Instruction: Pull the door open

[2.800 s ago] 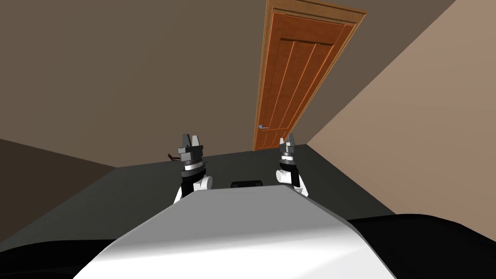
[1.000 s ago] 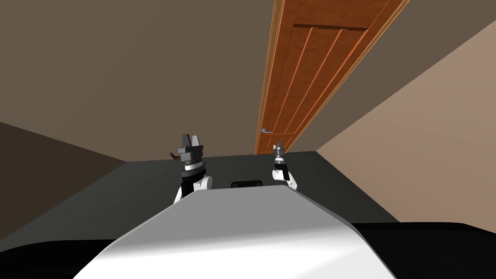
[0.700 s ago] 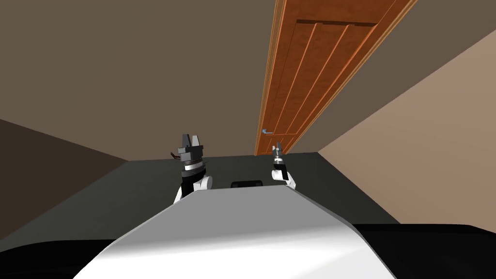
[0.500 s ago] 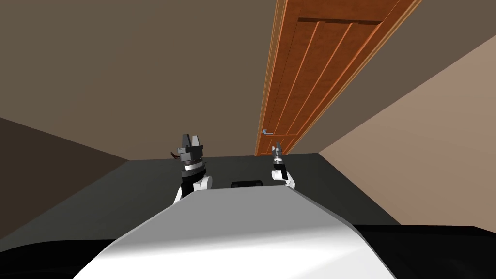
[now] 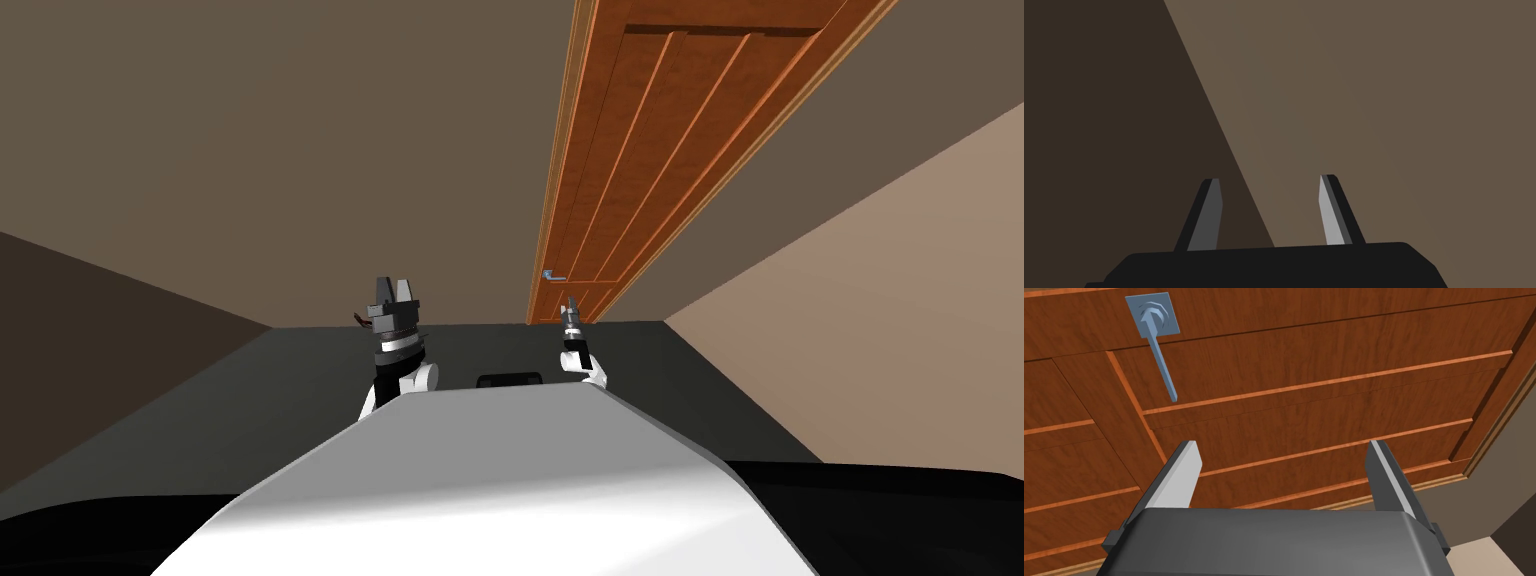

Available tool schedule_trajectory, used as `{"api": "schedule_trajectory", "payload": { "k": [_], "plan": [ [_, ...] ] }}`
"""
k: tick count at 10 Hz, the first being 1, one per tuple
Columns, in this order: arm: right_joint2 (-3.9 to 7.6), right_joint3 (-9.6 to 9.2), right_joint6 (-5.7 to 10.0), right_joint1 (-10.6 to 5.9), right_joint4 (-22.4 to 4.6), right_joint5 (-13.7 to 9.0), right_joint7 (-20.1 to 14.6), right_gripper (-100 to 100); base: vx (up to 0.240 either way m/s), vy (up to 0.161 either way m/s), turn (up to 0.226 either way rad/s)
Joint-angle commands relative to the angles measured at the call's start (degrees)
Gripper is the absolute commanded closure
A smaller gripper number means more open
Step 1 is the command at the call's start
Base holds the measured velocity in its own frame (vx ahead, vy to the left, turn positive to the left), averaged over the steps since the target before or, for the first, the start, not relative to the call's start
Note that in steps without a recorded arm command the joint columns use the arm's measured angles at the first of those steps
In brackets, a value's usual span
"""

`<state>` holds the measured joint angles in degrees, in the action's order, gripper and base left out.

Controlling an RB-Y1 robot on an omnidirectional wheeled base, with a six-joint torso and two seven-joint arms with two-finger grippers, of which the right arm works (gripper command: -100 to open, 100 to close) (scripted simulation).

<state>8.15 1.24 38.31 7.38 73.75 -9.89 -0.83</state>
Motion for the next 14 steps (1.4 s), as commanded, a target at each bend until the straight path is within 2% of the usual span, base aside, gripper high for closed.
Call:
{"api": "schedule_trajectory", "payload": {
  "k": [1, 4, 5, 6, 7, 11, 12, 14],
  "plan": [
    [0.14, -0.06, 0.63, -1.05, -2.86, -0.12, -0.11, -100, 0.091, -0.05, 0.057],
    [0.67, -0.11, 1.99, -3.33, -8.3, -0.41, -0.48, -100, 0.08, -0.051, 0.069],
    [0.67, -0.11, 1.99, -3.33, -8.96, -0.41, -0.48, -100, 0.058, -0.049, 0.017],
    [0.83, -0.13, 2.44, -4.06, -10.91, -0.5, -0.6, -100, 0.063, -0.035, 0.033],
    [0.83, -0.13, 2.44, -4.06, -10.91, -0.5, -0.6, -100, 0.043, -0.019, 0.023],
    [1.44, -0.19, 4.11, -6.84, -17.89, -0.85, -1.06, -100, 0.073, -0.042, 0.053],
    [1.44, -0.19, 4.11, -6.84, -18.29, -0.85, -1.06, -100, 0.059, -0.044, 0.017],
    [1.72, -0.22, 4.91, -8.17, -21.82, -1.02, -1.28, -100, 0.053, -0.032, 0.041]
  ]
}}
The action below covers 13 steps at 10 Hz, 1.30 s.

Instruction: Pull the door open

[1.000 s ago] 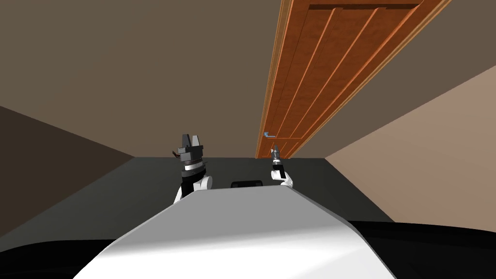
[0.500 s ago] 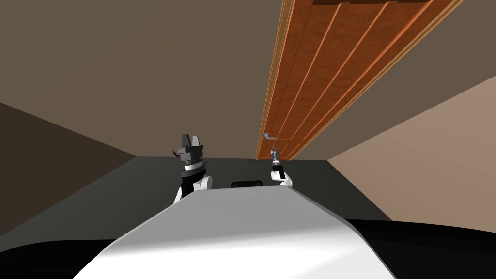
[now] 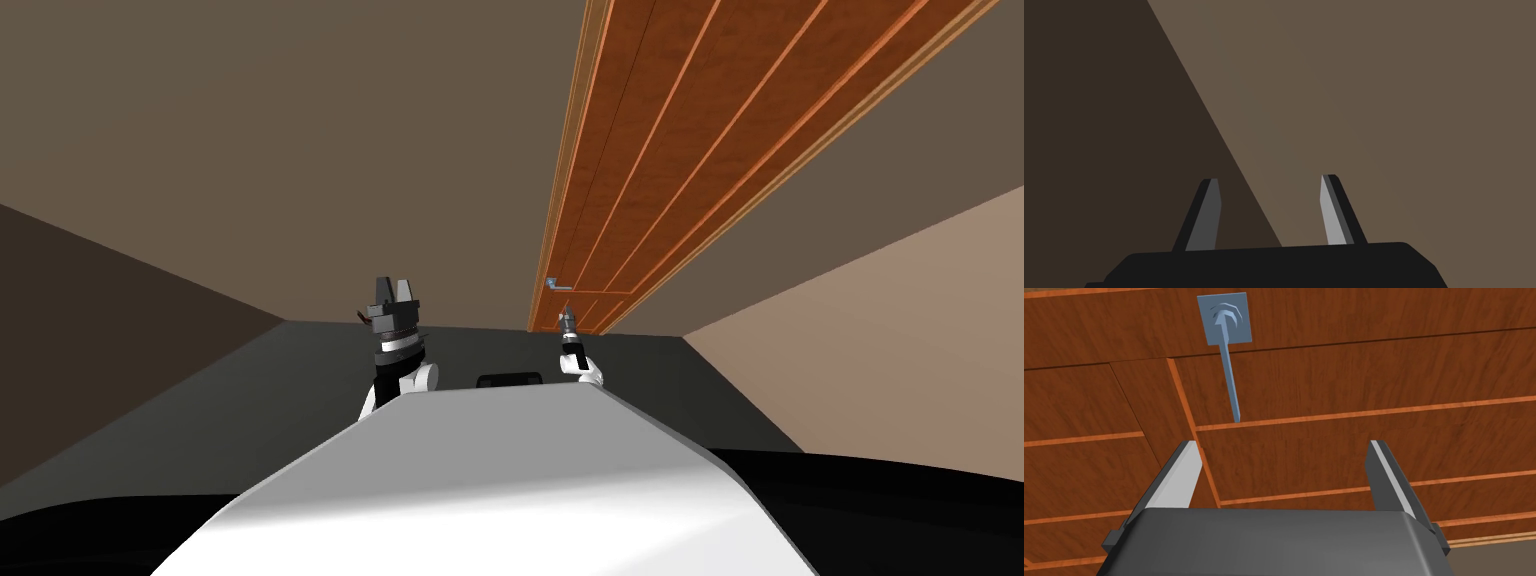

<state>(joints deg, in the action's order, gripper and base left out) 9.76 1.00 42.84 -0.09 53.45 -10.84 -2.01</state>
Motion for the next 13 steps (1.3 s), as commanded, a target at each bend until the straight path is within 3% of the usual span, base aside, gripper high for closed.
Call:
{"api": "schedule_trajectory", "payload": {
  "k": [1, 11, 13],
  "plan": [
    [0.23, 0.0, 0.73, -1.28, -2.86, -0.14, -0.19, -100, 0.069, -0.046, 0.049],
    [1.25, -0.12, 3.9, -6.55, -17.05, -0.8, -1.06, -100, 0.073, -0.048, 0.044],
    [1.15, -0.12, 4.07, -6.63, -17.38, -0.8, -0.99, -100, 0.049, -0.027, 0.019]
  ]
}}
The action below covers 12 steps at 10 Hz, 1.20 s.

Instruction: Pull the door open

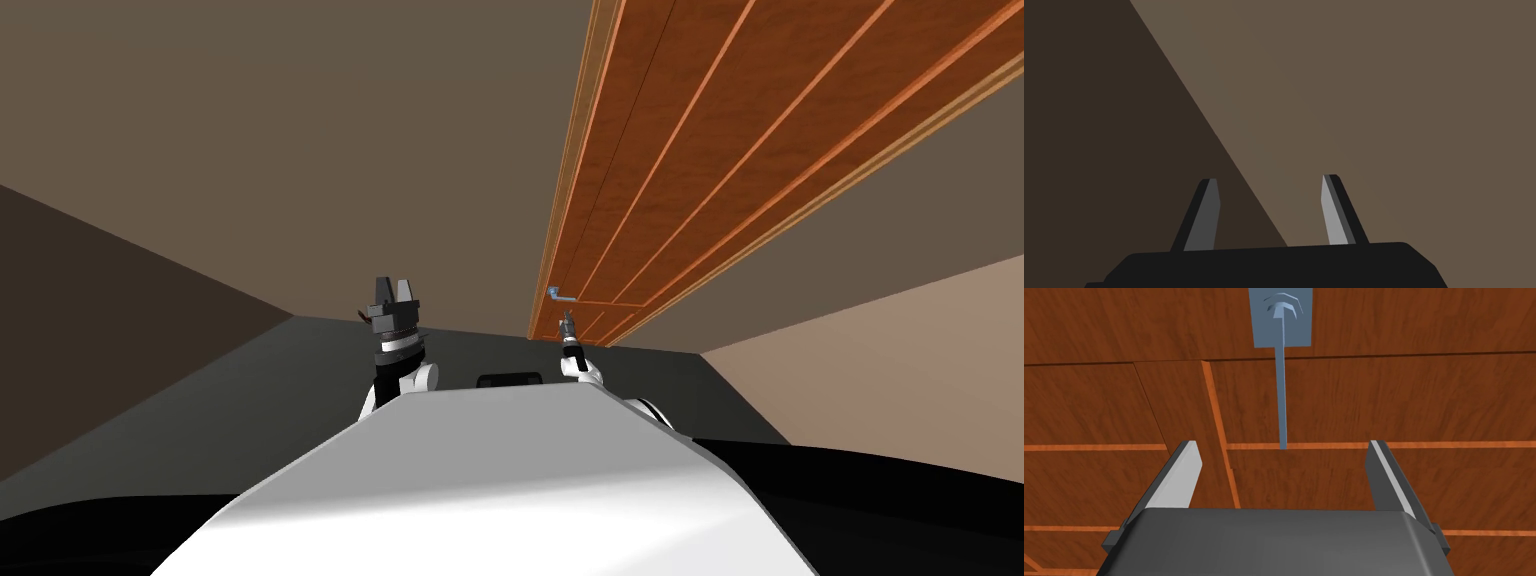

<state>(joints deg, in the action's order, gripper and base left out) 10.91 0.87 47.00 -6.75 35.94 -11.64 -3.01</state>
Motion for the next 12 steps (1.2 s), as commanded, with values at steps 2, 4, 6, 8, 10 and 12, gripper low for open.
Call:
{"api": "schedule_trajectory", "payload": {
  "k": [2, 4, 6, 8, 10, 12],
  "plan": [
    [1.63, 0.69, 1.03, 0.95, -0.8, -0.51, -1.49, -100, 0.136, 0.031, 0.141],
    [2.78, 1.17, 1.75, 1.62, -1.36, -0.86, -2.54, -100, 0.193, 0.021, 0.077],
    [4.4, 1.85, 2.78, 2.58, -2.16, -1.37, -4.03, -100, 0.203, 0.021, 0.157],
    [5.85, 2.46, 3.69, 3.42, -2.87, -1.82, -5.36, -100, 0.192, -0.013, 0.116],
    [6.89, 2.9, 4.35, 4.03, -3.38, -2.15, -6.32, -100, 0.131, -0.018, 0.069],
    [6.48, 2.66, 4.1, 3.94, -3.0, -1.98, -5.91, 100, 0.03, -0.009, 0.002]
  ]
}}
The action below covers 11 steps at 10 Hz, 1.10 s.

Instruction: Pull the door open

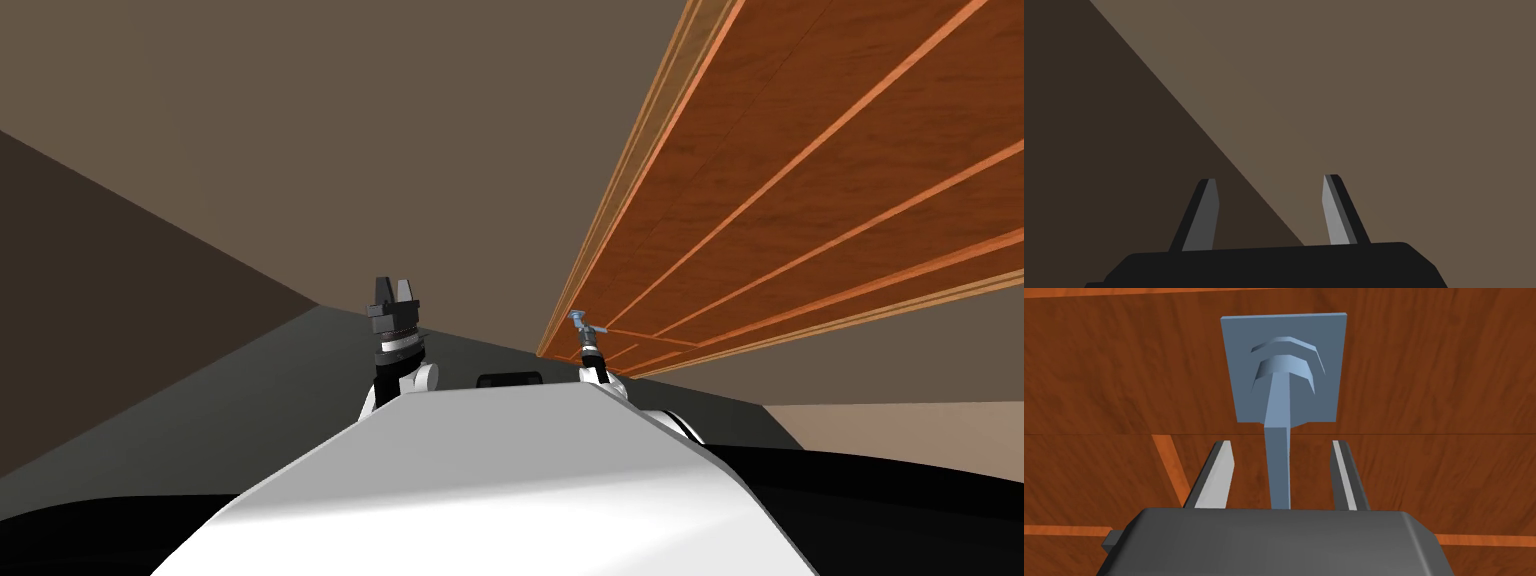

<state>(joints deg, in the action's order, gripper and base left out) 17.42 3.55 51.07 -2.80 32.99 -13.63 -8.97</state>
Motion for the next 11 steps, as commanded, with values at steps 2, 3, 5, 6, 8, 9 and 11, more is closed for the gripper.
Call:
{"api": "schedule_trajectory", "payload": {
  "k": [2, 3, 5, 6, 8, 9, 11],
  "plan": [
    [-0.03, -0.02, 0.02, -0.02, -0.05, 0.01, 0.05, 100, -0.026, 0.007, -0.003],
    [-0.03, -0.02, 0.02, -0.02, -0.05, 0.01, 0.05, 100, -0.011, 0.002, 0.002],
    [-0.03, -0.02, 0.02, -0.02, -0.05, 0.01, 0.05, 100, 0.0, 0.0, 0.0],
    [0.57, -0.87, 0.35, 0.44, 0.05, 0.49, -0.94, 100, -0.102, -0.008, 0.109],
    [1.11, -1.63, 0.75, 0.8, 0.19, 0.91, -1.82, 100, -0.184, -0.047, 0.094],
    [1.52, -2.19, 1.05, 1.08, 0.3, 1.24, -2.48, 100, -0.209, -0.041, 0.093],
    [2.38, -3.39, 1.67, 1.66, 0.53, 1.91, -3.87, 100, -0.204, -0.027, 0.103]
  ]
}}
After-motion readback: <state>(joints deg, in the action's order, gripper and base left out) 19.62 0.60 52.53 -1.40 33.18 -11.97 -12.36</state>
